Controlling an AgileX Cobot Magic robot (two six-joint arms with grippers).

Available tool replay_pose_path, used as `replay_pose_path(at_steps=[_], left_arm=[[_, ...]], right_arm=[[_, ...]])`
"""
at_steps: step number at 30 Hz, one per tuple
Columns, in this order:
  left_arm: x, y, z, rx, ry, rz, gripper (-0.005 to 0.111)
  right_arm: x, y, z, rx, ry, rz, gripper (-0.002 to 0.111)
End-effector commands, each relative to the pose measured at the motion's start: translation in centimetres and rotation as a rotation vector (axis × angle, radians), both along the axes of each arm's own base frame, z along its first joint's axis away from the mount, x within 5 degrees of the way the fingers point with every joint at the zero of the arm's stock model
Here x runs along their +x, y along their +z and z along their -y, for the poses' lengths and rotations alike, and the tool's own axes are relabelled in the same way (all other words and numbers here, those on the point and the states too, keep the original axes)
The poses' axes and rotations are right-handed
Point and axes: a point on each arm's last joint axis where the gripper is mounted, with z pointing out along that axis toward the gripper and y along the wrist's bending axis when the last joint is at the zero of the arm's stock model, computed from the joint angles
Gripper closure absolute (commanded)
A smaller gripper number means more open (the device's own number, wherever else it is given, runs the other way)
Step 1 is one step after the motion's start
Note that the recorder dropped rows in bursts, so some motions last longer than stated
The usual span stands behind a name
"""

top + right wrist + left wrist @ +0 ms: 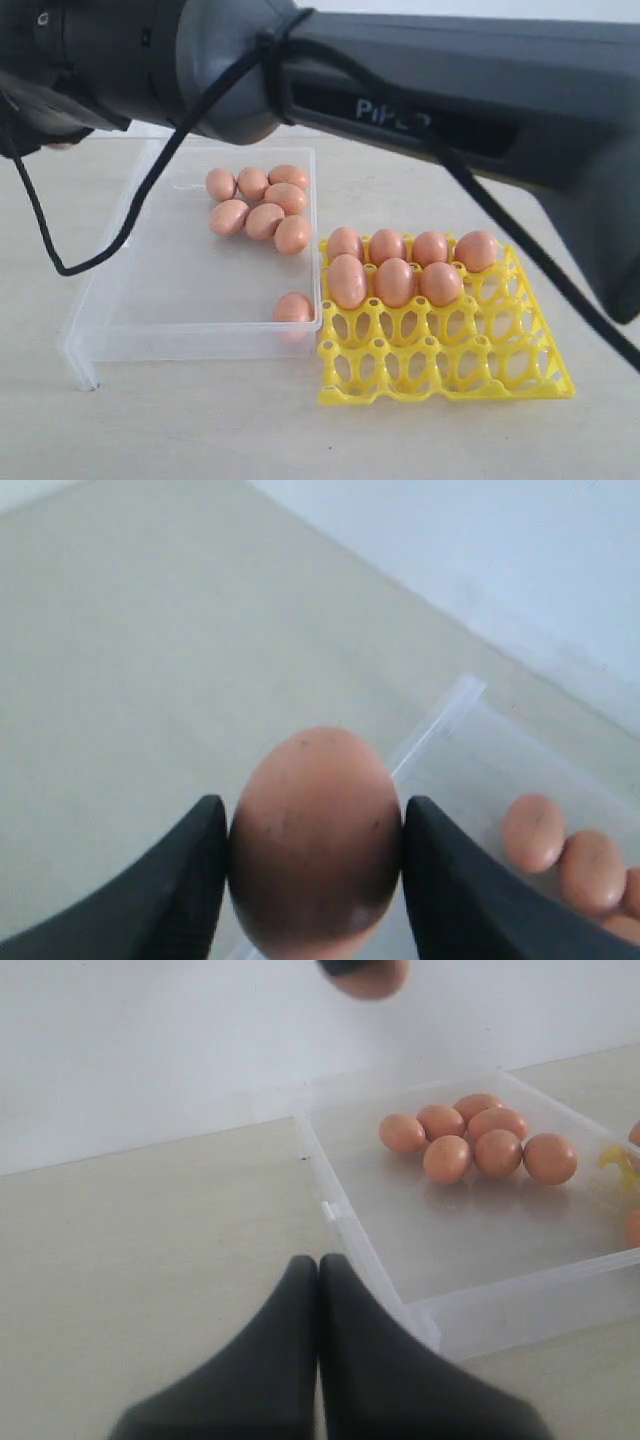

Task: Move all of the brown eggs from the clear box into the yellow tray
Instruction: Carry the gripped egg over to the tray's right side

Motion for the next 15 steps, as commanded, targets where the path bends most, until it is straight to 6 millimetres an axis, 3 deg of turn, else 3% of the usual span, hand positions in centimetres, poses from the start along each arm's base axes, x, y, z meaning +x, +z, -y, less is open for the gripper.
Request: replay_pose_path(at_steps=[1,6,10,15], left_arm=[[0.0,0.1,0.0,-0.017,0.002,0.014,0.111],[0.0,0.1,0.0,-0.017,0.002,0.014,0.111],[0.0,0.1,0.0,-0.017,0.002,0.014,0.111],[0.0,0.1,0.0,-0.017,0.002,0.014,0.111]], right_arm=[[0.2,1.9,1.1,0.075,-0.06,0.14,0.108],[-1.1,1.2,2.4,0.054,0.057,0.221,0.109],[-2.0,0.0,4.6,0.185,0.189,0.098,0.109],[-1.9,-0.5,10.2,0.332,0.314,-0.013,0.109]])
